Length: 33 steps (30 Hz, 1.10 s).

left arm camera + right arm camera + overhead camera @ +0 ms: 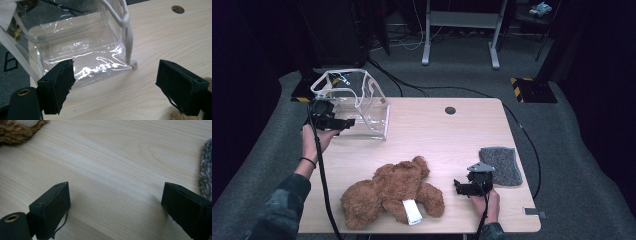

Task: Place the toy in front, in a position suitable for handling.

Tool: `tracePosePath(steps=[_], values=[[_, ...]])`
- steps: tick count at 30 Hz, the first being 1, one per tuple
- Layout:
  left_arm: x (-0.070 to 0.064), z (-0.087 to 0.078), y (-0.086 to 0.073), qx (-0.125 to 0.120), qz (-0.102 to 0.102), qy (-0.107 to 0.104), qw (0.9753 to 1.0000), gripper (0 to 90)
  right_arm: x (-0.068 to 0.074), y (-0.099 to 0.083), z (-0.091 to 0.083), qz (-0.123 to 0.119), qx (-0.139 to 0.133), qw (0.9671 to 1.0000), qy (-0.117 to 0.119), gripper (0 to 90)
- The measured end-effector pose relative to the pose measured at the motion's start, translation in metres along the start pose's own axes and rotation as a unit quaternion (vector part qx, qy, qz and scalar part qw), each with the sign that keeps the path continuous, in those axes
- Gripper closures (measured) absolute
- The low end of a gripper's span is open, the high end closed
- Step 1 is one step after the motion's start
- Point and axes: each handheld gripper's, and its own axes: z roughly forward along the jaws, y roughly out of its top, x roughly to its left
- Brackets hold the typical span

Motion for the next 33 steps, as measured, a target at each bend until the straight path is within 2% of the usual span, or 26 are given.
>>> tracePosePath(steps=[3, 5, 6, 9, 13, 14, 17, 19, 20, 23, 25, 26, 27, 28, 29, 31, 33], values=[[-0.002, -0.003, -0.006, 0.0, 0.006, -0.003, 1.0, 13.8, 0.0, 0.0, 0.0, 0.001, 0.0, 1.0, -0.002, 7.7], [-0.004, -0.004, -0.014, 0.001, 0.002, -0.01, 0.9999, 13.2, 0.0, 0.0, 0.0, 0.0, 0.0, 1.0, -0.002, 7.7], [-0.006, -0.005, -0.023, 0.001, 0.005, -0.018, 0.9998, 12.6, 0.0, 0.0, 0.0, 0.0, 0.0, 1.0, -0.002, 7.6], [-0.008, -0.005, -0.03, 0.0, 0.006, -0.021, 0.9998, 11.0, 0.0, 0.0, 0.0, 0.0, 0.0, 1.0, 0.0, 7.6], [-0.011, -0.008, -0.042, 0.004, 0.002, -0.031, 0.9995, 9.9, 0.0, 0.0, 0.0, 0.0, 0.001, 1.0, -0.001, 7.7], [-0.013, -0.009, -0.048, 0.003, -0.006, -0.036, 0.9993, 9.2, 0.0, 0.0, 0.0, 0.001, 0.001, 1.0, -0.002, 7.6], [-0.014, -0.01, -0.053, 0.003, -0.008, -0.035, 0.9993, 8.6, 0.0, 0.0, 0.0, -0.002, 0.003, 1.0, -0.004, 7.6], [-0.014, -0.011, -0.058, 0.006, -0.005, -0.039, 0.9992, 7.5, 0.0, 0.0, -0.001, 0.0, 0.004, 1.0, -0.006, 7.6], [-0.014, -0.014, -0.064, 0.004, -0.009, -0.044, 0.999, 7.4, 0.001, 0.0, -0.001, 0.006, 0.006, 0.9999, -0.007, 7.6], [-0.015, -0.015, -0.069, -0.001, -0.014, -0.047, 0.9988, 7.3, 0.002, 0.001, -0.001, 0.013, 0.008, 0.9998, -0.01, 7.9], [-0.016, -0.017, -0.075, -0.002, -0.017, -0.051, 0.9986, 7.0, 0.002, 0.002, -0.002, 0.017, 0.01, 0.9998, -0.008, 8.6], [-0.015, -0.019, -0.078, 0.008, -0.014, -0.054, 0.9984, 7.0, 0.002, 0.003, -0.003, 0.017, 0.02, 0.9996, -0.007, 10.0], [-0.016, -0.02, -0.081, 0.005, -0.017, -0.052, 0.9985, 6.6, 0.002, 0.005, -0.006, 0.025, 0.02, 0.9995, 0.002, 10.8], [-0.015, -0.021, -0.083, 0.008, -0.014, -0.053, 0.9985, 6.3, 0.0, 0.006, -0.01, 0.018, 0.013, 0.9997, 0.002, 10.6], [-0.015, -0.023, -0.086, 0.007, -0.016, -0.054, 0.9984, 6.2, 0.001, 0.007, -0.012, 0.025, 0.011, 0.9996, 0.001, 10.6], [-0.015, -0.026, -0.092, 0.006, -0.021, -0.057, 0.9981, 5.7, 0.0, 0.01, -0.018, 0.031, 0.007, 0.9994, 0.016, 10.3], [-0.016, -0.028, -0.097, 0.002, -0.022, -0.06, 0.998, 5.5, 0.003, 0.012, -0.02, 0.033, 0.009, 0.9992, 0.021, 10.2]])
